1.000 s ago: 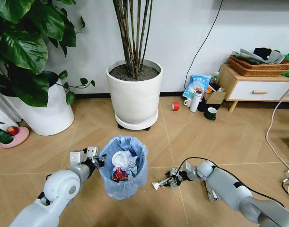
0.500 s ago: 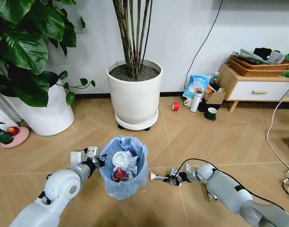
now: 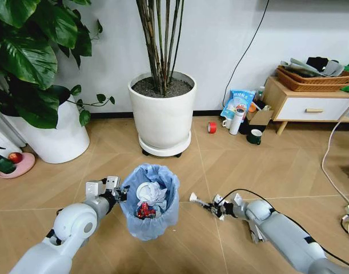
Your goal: Pick up the trash bin and place the garbage on the floor into it.
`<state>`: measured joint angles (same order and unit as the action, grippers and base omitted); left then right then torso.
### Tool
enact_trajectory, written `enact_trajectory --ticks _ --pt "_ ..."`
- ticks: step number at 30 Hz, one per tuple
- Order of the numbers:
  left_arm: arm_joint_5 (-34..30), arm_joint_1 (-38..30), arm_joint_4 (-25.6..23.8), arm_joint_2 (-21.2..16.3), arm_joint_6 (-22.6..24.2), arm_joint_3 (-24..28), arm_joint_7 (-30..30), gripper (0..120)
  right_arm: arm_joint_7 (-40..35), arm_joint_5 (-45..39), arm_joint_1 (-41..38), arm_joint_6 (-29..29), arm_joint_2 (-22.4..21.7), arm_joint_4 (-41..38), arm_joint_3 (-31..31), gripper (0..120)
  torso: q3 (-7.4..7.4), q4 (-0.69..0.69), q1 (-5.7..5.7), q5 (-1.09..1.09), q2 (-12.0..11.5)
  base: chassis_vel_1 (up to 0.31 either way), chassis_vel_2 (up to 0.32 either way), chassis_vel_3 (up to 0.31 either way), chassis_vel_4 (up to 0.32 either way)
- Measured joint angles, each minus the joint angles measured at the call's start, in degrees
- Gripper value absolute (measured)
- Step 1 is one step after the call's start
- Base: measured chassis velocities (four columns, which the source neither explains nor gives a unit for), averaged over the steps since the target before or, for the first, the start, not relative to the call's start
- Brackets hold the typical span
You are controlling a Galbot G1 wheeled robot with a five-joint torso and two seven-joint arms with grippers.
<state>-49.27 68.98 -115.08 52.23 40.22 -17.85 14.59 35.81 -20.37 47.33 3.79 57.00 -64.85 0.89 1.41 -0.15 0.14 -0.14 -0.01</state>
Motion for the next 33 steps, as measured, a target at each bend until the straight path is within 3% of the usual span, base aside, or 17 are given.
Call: enact_trajectory --ticks 7,12,19,23,33 --pt "-0.9 -3.3 2.3 -0.9 0.4 1.7 -1.0 0 -3.9 -4.6 1.8 0.4 -0.7 -14.7 -11.3 1 0.0 0.0 0.0 0.03 0.0 0.0 0.0 0.0 0.0" --pt "-2.2 -5.8 3.6 -0.5 1.0 3.0 -0.7 0 -6.7 -8.5 -1.2 1.2 -0.6 -21.3 -13.0 1 0.0 -0.01 0.0 0.0 0.0 0.0 0.0 0.0 0.0" --pt "-5.1 -9.8 5.4 0.4 1.8 6.2 0.9 0 -11.4 -16.5 -6.9 2.7 -0.3 -32.2 -10.6 1 0.0 0.05 -0.01 0.02 0.0 0.0 0.0 0.0 0.0" --pt "-6.9 -15.3 7.9 1.9 1.9 11.3 1.8 0 -15.3 -23.5 -8.0 4.8 -0.2 -39.9 -7.6 1 -0.01 -0.02 -0.01 0.02 0.0 0.0 0.0 0.0 0.0" --pt "-9.3 -22.0 11.4 3.5 2.0 15.8 3.2 0 -17.1 -22.3 -5.4 5.3 1.0 -41.8 1.0 1 0.0 0.02 -0.01 0.03 0.0 0.0 0.0 0.0 0.0"
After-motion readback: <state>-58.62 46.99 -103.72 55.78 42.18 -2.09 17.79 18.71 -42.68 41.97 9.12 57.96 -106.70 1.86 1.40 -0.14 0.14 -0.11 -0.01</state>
